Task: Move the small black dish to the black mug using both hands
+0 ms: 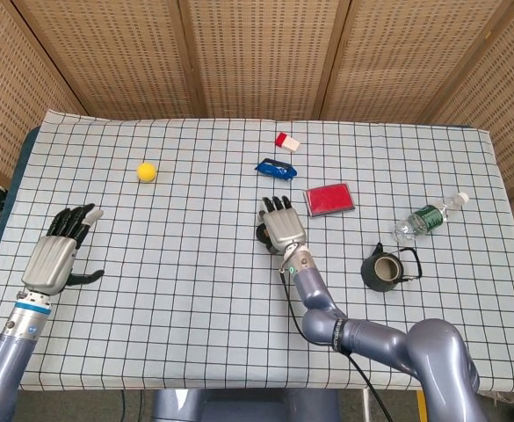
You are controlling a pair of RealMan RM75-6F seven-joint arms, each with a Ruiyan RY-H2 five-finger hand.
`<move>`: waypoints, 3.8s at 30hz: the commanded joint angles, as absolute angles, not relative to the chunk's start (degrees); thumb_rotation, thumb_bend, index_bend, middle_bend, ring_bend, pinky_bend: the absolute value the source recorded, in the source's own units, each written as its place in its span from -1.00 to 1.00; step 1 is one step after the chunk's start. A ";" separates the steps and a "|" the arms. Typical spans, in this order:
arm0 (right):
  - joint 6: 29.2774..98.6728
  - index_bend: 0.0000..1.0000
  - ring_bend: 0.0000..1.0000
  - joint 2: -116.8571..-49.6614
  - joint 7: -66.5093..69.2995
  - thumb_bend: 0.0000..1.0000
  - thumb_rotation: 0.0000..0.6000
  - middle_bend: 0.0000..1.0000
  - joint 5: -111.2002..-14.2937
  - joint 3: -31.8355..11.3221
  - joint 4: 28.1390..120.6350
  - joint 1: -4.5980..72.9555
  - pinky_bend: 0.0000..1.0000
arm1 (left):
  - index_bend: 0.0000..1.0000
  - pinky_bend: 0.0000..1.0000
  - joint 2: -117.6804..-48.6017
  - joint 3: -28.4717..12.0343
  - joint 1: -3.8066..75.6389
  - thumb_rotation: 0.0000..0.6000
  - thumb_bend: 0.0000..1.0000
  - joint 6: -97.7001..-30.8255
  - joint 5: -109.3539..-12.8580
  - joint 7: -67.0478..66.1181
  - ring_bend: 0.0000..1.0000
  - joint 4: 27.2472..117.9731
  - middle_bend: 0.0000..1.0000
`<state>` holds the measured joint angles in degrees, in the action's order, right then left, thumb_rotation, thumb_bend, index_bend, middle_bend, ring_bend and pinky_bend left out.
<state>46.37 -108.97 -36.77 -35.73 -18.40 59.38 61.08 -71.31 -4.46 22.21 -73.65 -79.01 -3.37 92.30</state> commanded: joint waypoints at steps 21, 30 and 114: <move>45.40 -0.24 -1.00 -111.25 -36.75 -0.11 1.00 -0.76 -35.08 -17.73 55.43 61.70 -1.00 | -0.84 -1.00 -71.05 -5.11 21.89 1.00 -0.76 -72.69 -79.45 -2.53 -1.00 92.43 -1.00; 48.52 -0.15 -1.00 -110.07 -36.88 -0.09 1.00 -0.73 -36.96 -17.82 58.85 60.99 -1.00 | -0.84 -1.00 -71.00 -5.31 21.77 1.00 -0.76 -72.57 -79.59 -2.21 -1.00 92.35 -1.00; 67.96 -0.11 -1.00 -78.96 -30.53 -0.11 1.00 -0.79 -49.99 -6.69 93.09 30.26 -1.00 | -0.82 -1.00 -70.63 -5.44 19.48 1.00 -0.77 -75.88 -82.99 -4.92 -1.00 94.97 -1.00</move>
